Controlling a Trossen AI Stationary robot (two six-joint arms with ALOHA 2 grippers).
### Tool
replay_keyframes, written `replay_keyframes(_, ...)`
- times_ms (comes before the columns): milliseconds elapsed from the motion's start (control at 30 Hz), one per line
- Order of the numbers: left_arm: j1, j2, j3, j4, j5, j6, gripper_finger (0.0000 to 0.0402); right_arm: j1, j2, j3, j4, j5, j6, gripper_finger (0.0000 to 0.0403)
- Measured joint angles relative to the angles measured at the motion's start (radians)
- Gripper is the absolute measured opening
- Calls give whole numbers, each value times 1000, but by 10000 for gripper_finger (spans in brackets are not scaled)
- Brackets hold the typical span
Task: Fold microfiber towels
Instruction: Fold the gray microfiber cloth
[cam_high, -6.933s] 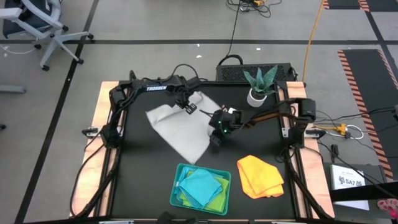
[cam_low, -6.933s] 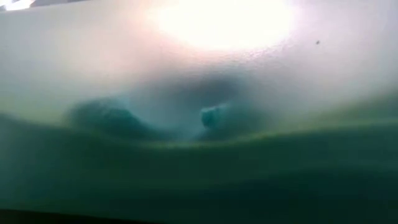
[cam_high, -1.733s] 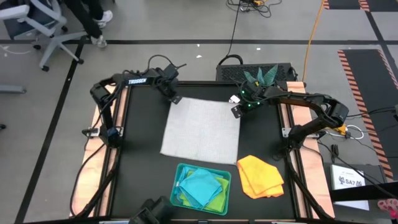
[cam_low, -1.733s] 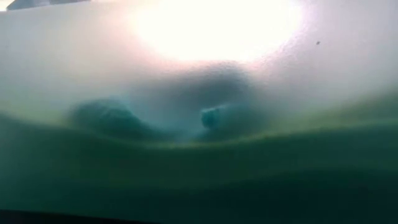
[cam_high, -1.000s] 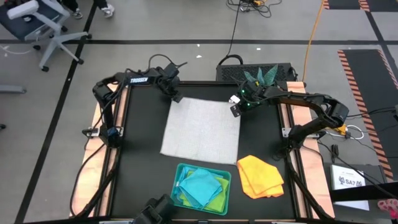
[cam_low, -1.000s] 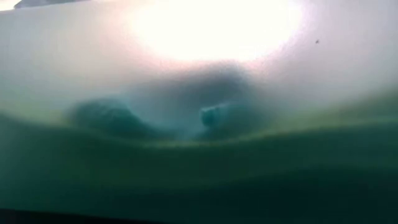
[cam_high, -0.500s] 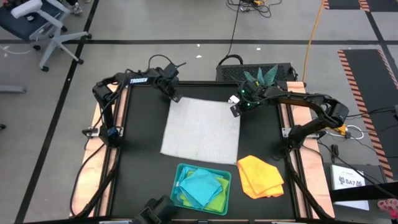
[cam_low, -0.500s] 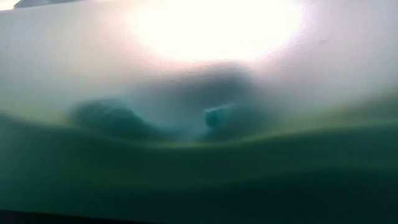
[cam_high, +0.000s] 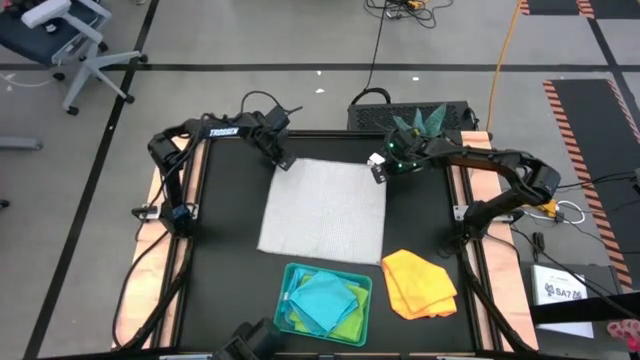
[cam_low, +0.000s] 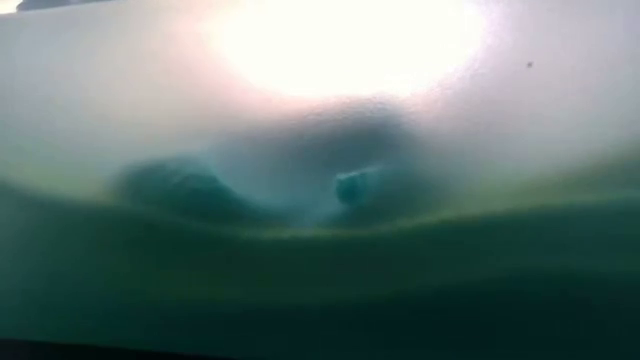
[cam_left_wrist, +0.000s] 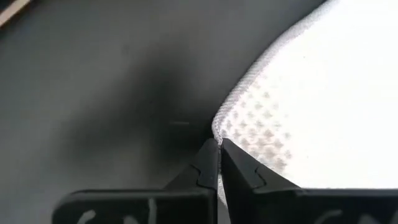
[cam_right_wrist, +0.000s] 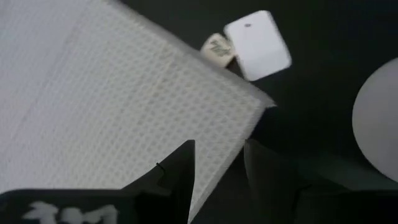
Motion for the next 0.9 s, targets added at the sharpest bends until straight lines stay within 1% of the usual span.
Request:
replay_keyframes(133,-11,-19,2,0,-7,0,12,-16,40,0,1,4,-3,130)
replay_keyframes(233,-16,-20,2,0,-11,-4,5,-20,92,0,24,0,-7,130)
replay_keyframes(300,-17,-20,2,-6,-11,-6,10,-20,128,0,45,3,-26,130)
replay_keyframes(400,-17,-21,2,-8,-14,-7,21,-26,163,0,64,66,-49,130)
replay_keyframes(500,-17,-21,2,-11,-18,-7,19,-44,168,0,71,107,-62,130)
replay_keyframes(600,-16,-22,3,-11,-18,-5,6,-63,168,0,93,97,-61,130)
replay_keyframes(667,-16,-22,4,-10,-19,-3,6,-73,165,1,114,73,-47,130)
replay_keyframes(800,-16,-22,4,-10,-31,-4,25,-71,166,2,142,36,-29,130)
replay_keyframes(900,-16,-22,4,-10,-35,-4,30,-70,171,2,147,20,-26,130)
